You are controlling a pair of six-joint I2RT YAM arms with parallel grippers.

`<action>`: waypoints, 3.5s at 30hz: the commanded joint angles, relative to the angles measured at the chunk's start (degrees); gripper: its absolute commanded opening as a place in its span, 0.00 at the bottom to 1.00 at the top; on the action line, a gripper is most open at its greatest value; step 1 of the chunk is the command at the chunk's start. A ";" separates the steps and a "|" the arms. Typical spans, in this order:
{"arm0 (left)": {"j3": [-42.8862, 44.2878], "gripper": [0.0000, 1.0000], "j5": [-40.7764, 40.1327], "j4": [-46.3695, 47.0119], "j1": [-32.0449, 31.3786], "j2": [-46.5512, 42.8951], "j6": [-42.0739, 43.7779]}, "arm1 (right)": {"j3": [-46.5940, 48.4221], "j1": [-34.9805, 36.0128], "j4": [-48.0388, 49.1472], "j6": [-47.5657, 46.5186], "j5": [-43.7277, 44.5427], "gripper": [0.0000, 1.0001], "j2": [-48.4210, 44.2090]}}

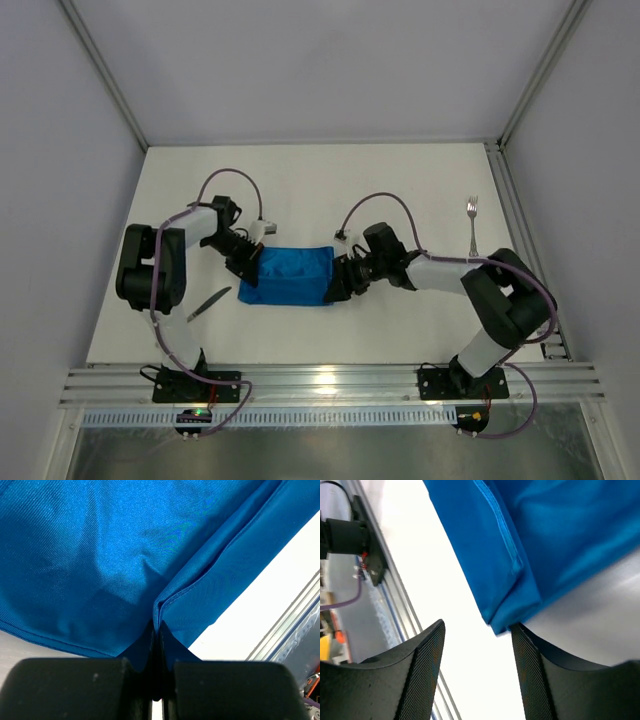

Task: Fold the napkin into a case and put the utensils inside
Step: Fold the lower triangle-folded napkin at the center of the board, then smooth out the 2/3-rectangle-folded napkin at the center of the board.

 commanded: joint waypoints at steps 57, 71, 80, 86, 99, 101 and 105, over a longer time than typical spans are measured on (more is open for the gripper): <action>2.94 0.02 -2.95 2.55 0.56 -0.06 -1.14 | 20.27 4.10 -10.28 -7.85 13.05 0.04 3.28; 3.38 0.00 -0.40 -3.79 0.12 -1.38 3.69 | 28.26 1.21 -5.43 3.93 16.55 0.04 15.66; 2.07 0.00 0.92 -5.99 -0.05 -3.75 6.85 | 27.74 -0.20 -8.07 8.50 21.74 0.04 22.36; -0.13 0.00 0.57 -5.81 -0.41 -2.96 7.30 | 27.12 -0.29 -7.90 8.42 22.00 0.04 21.57; 0.40 0.00 -0.31 -1.95 -0.41 -0.85 2.90 | 29.14 0.50 -10.79 1.39 19.54 0.04 12.17; 0.40 0.00 -0.22 -1.95 -0.41 -0.77 2.99 | 28.97 1.46 -11.23 -0.19 20.07 0.04 9.27; 0.40 0.00 -0.14 -1.51 -0.41 -0.59 2.55 | 25.03 3.49 -10.36 -0.91 17.19 0.04 4.08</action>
